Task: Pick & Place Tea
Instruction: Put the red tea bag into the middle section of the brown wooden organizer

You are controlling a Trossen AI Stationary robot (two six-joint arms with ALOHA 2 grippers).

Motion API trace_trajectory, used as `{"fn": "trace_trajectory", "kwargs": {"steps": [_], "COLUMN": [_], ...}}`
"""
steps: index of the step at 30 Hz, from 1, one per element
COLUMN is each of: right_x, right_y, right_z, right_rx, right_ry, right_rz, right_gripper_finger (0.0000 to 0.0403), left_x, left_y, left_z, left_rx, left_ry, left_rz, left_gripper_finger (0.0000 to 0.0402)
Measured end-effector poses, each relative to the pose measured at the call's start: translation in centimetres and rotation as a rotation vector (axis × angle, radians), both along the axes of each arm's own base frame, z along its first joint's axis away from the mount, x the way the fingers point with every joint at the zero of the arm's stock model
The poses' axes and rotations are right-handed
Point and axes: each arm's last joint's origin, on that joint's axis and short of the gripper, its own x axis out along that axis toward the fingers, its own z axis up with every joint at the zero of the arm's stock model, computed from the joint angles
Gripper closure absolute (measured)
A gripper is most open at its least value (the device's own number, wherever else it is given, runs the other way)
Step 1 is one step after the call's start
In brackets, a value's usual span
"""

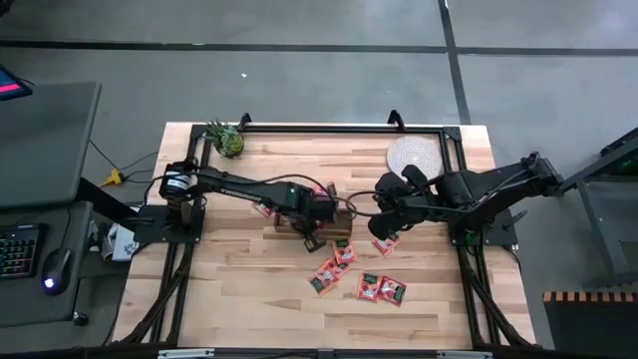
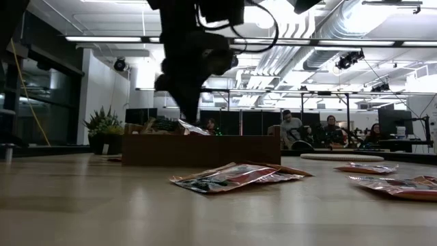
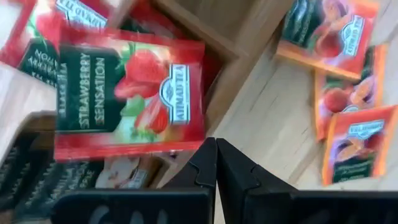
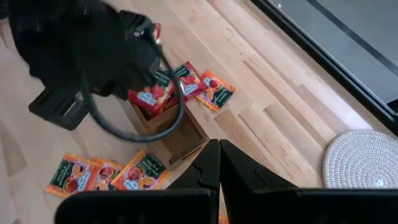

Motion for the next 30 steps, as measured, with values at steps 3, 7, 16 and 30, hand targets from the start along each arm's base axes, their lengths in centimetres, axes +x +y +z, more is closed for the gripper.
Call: {"fn": "trace_trajectory", "kwargs": {"steps": [3,7,16,30], "right_x": [-0.2,-0.3,-0.5,-0.5], "right_y": [-0.1,-0.1,-0.2,-0.2], "right_z": [0.1,0.2,0.3,0.3], "right_rx": [-0.004,-0.004,-0.004,-0.007], "right_ry": [0.001,-0.001,-0.002,0.001], "right_rz": [-0.002,-0.002,-0.002,0.003], "right_gripper_finger": [0.0403,0.0403,0.0403,0.0403], "left_x": [0.6,0.4,0.4,0.6], "left_y": [-0.2,0.1,0.1,0.4], "left_z": [-0.1,-0.9,-1.1,-1.4], "left_rx": [0.036,0.055,0.091,0.202], "left_ry": [-0.039,0.017,0.031,0.034], "left_rz": [0.007,0.018,0.019,0.014], "left_gripper_finger": [0.0401,0.0401,0.0401,0.0401]}}
